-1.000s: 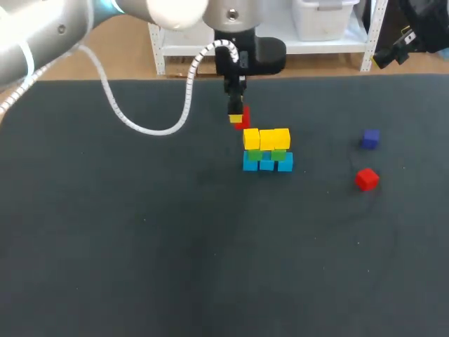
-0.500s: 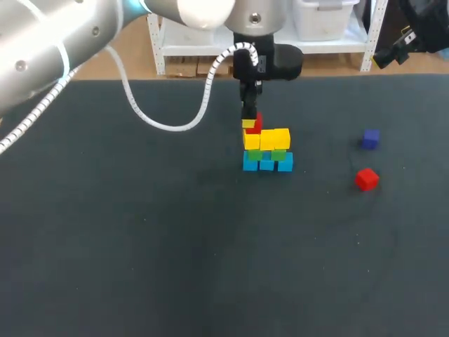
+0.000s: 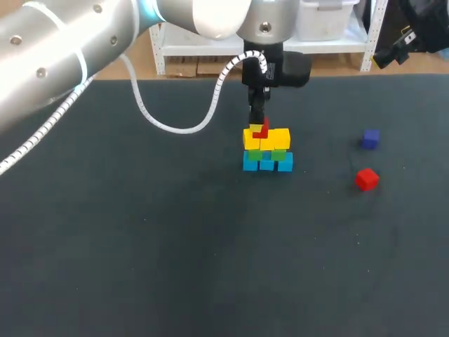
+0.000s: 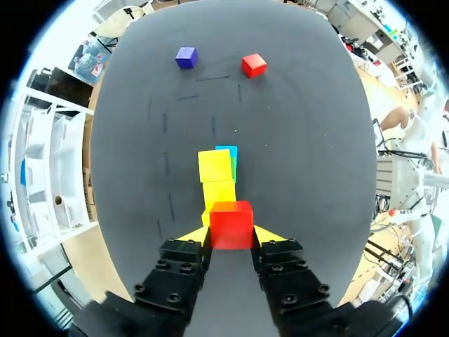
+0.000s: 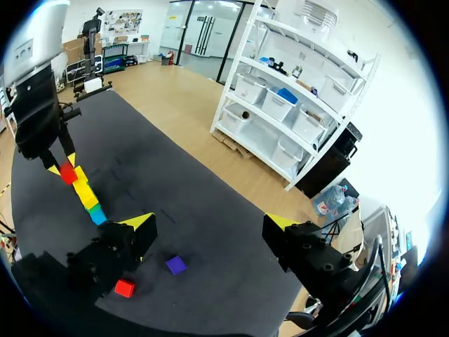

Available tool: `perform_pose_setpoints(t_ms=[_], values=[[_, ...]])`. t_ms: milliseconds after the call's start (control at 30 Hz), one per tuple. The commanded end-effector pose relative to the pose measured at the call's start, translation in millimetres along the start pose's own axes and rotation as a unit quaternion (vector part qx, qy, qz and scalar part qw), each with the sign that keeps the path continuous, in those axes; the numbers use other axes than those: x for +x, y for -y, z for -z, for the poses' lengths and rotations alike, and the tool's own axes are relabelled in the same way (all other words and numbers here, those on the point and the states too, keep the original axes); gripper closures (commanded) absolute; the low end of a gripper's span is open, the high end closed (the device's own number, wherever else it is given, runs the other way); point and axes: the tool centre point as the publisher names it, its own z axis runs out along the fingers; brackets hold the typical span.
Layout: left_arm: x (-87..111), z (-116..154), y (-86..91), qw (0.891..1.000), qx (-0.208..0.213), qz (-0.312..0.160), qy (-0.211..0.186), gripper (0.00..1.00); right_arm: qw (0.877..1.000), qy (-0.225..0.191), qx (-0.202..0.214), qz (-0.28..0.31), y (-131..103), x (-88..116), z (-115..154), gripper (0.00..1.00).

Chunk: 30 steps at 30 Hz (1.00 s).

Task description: Place the blue cubes, place green cubes on the blue cubes, place the yellow cubes on the green cubes, then place the red cubes on the yellow cubes, and place purple cube on the red cubes.

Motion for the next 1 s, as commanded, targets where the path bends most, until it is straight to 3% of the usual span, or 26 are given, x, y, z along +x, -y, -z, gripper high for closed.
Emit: perform_pose_setpoints(t_ms=[33,1000], values=[[-2.6,-1.4,-8.2,1.0,0.002,-0.002,0.001,1.0,1.0,0.002,0.01,-0.001,-3.6,2.0,1.4,0.0],[0.1,-9.4,-15.5,1.0,-0.004,0.01,-0.007,1.0,1.0,0.002,0.01,-0.001,-3.6,2.0,1.4,0.0]])
